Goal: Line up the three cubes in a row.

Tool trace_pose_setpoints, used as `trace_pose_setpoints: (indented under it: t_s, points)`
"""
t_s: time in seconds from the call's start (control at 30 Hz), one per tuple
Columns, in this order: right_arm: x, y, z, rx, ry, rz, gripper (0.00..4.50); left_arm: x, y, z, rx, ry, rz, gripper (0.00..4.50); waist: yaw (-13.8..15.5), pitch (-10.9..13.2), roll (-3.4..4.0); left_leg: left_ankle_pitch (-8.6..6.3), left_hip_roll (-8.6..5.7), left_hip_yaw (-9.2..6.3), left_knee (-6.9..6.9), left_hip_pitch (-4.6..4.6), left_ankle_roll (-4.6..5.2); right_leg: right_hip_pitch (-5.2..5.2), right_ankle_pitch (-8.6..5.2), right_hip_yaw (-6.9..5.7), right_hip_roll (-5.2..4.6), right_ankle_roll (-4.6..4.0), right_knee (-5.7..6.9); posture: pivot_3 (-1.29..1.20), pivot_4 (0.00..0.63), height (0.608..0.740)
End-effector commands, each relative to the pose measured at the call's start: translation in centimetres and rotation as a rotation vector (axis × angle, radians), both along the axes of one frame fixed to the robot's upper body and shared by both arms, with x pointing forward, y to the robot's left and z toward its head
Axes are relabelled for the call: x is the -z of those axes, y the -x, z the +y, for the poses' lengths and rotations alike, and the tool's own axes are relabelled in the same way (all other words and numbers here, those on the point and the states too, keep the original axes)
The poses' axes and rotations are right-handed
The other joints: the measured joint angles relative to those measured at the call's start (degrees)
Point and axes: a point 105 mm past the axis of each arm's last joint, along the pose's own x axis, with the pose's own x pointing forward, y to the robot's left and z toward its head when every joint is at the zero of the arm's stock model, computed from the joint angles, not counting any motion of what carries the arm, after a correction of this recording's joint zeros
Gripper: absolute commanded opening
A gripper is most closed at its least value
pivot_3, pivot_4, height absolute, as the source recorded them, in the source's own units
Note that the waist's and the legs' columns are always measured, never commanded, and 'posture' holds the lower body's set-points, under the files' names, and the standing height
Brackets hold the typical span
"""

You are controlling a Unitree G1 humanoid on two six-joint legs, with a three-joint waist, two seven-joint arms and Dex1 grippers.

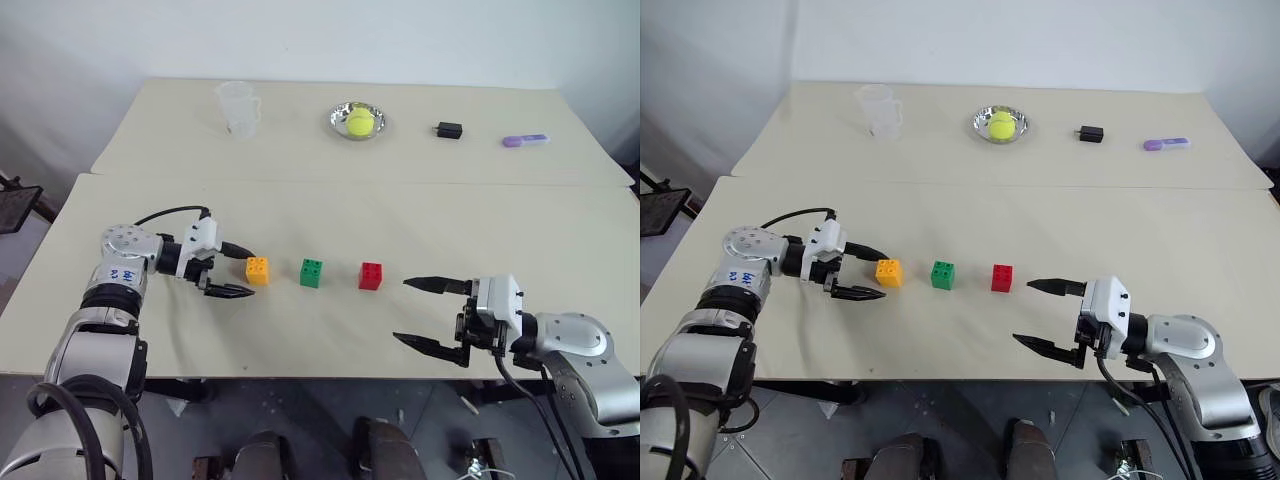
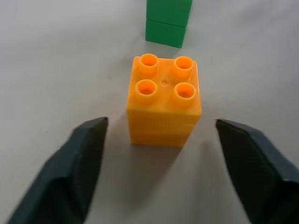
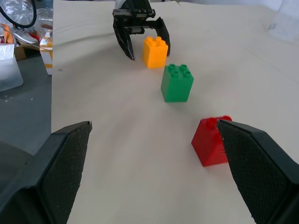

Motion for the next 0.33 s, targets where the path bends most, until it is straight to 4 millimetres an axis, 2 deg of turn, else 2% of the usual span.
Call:
trace_pose_setpoints:
  t_s: [0.03, 0.17, 0.33]
  points:
    - [-0.6, -0.3, -0.6, -0.004, 0.035, -0.034, 4.50, -1.9, 0.0, 1.0, -0.023, 0.034, -0.061, 4.45, 0.0, 0.0, 0.00, 0.00, 0.00, 0.00, 0.00, 0.00, 0.00, -0.01, 0.00, 0.01, -0.01, 0.00, 0.01, 0.00, 0.150, 0.740]
    - [-3.0, -2.1, -2.8, 0.003, 0.111, -0.052, 4.50, -5.0, 1.3, 3.8, -0.093, 0.084, -0.131, 4.45, -0.7, 0.0, 0.05, 0.00, 0.01, 0.05, 0.01, 0.00, 0.01, -0.04, 0.00, 0.08, -0.01, 0.00, 0.03, 0.00, 0.150, 0.740]
    - [-3.8, -2.7, -3.7, -0.052, 0.189, -0.022, 4.50, -6.4, 2.2, 5.3, -0.167, 0.082, -0.159, 4.45, -1.2, 0.0, 0.04, 0.01, 0.06, -0.07, -0.04, 0.04, 0.00, -0.03, 0.00, -0.05, -0.02, 0.00, 0.14, 0.00, 0.150, 0.740]
